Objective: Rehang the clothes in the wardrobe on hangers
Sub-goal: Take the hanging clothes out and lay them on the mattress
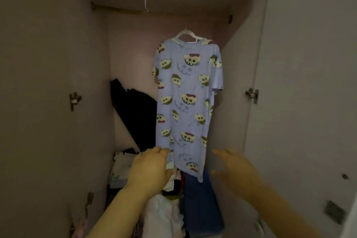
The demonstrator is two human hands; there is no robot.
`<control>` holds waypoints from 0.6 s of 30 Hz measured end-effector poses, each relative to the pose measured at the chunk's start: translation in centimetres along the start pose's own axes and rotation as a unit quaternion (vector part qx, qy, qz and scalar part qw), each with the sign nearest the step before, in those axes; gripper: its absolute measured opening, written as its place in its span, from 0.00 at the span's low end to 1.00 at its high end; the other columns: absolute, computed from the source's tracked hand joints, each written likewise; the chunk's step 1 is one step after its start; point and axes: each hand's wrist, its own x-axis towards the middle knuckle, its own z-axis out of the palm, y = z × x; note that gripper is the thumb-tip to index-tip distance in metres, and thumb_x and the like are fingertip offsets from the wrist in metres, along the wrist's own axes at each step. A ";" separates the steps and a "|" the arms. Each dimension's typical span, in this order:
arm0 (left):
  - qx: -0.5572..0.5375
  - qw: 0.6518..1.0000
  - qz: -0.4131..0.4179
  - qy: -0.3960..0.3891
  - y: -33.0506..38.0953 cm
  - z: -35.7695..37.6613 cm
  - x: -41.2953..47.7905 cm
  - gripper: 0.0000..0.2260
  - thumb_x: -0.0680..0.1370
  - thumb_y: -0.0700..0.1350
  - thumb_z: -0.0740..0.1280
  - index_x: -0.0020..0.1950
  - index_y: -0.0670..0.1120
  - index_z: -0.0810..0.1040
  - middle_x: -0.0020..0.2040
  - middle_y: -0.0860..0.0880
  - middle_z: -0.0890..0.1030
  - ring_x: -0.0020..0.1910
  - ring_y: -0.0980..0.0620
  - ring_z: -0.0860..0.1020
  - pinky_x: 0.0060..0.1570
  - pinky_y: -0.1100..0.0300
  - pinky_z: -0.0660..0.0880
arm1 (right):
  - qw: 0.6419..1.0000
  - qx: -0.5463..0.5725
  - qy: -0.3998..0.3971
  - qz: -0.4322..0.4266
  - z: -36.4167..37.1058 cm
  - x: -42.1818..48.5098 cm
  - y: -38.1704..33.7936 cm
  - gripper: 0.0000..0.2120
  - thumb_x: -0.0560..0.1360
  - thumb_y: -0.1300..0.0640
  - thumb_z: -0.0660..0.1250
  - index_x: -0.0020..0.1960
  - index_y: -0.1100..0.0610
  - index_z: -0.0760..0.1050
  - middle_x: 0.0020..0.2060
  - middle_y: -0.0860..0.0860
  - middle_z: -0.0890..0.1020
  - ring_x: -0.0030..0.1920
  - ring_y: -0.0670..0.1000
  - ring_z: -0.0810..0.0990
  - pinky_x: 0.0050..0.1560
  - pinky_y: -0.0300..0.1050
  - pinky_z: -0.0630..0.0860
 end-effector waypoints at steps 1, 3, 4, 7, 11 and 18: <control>-0.005 1.000 0.005 0.005 -0.3 0.3 1.9 0.24 0.78 0.58 0.58 0.73 0.53 0.60 0.66 0.54 0.69 0.62 0.54 0.69 0.58 0.60 0.65 | 1.000 -0.004 0.004 0.003 -0.1 1.7 0.5 0.28 0.78 0.46 0.61 0.74 0.48 0.57 0.69 0.50 0.65 0.66 0.48 0.66 0.59 0.33 0.60; -0.011 1.000 0.012 0.012 -0.9 1.1 5.6 0.25 0.78 0.57 0.59 0.73 0.53 0.60 0.67 0.53 0.68 0.63 0.53 0.68 0.60 0.59 0.65 | 1.000 0.000 0.018 0.002 0.1 5.4 1.5 0.28 0.78 0.46 0.61 0.75 0.48 0.56 0.68 0.50 0.65 0.66 0.48 0.65 0.60 0.33 0.59; -0.012 1.000 0.013 0.017 -1.2 1.4 7.4 0.25 0.78 0.57 0.59 0.74 0.52 0.59 0.67 0.53 0.68 0.64 0.53 0.67 0.60 0.58 0.65 | 1.000 0.003 0.025 0.000 0.2 7.4 2.1 0.28 0.78 0.46 0.62 0.74 0.48 0.57 0.67 0.50 0.66 0.66 0.49 0.66 0.61 0.35 0.60; -0.004 1.000 0.009 0.026 -1.9 2.2 13.2 0.26 0.78 0.57 0.60 0.74 0.52 0.58 0.68 0.52 0.68 0.65 0.52 0.67 0.61 0.58 0.64 | 0.999 0.012 0.045 -0.006 0.6 13.3 4.1 0.29 0.76 0.46 0.64 0.74 0.49 0.59 0.67 0.50 0.68 0.65 0.51 0.67 0.65 0.43 0.65; 0.002 0.999 0.007 0.041 -2.8 2.6 20.4 0.26 0.78 0.58 0.60 0.74 0.52 0.59 0.67 0.52 0.68 0.64 0.52 0.67 0.62 0.58 0.65 | 0.998 0.004 0.050 -0.025 0.8 20.7 6.6 0.29 0.76 0.46 0.65 0.74 0.50 0.60 0.67 0.51 0.68 0.66 0.52 0.66 0.66 0.42 0.64; 0.010 0.997 0.010 0.076 -5.8 3.1 31.0 0.28 0.78 0.59 0.59 0.75 0.51 0.57 0.69 0.52 0.67 0.66 0.52 0.66 0.63 0.58 0.64 | 0.993 -0.036 0.105 -0.049 -0.9 31.9 9.4 0.28 0.75 0.47 0.65 0.73 0.49 0.61 0.67 0.49 0.67 0.65 0.51 0.67 0.64 0.43 0.65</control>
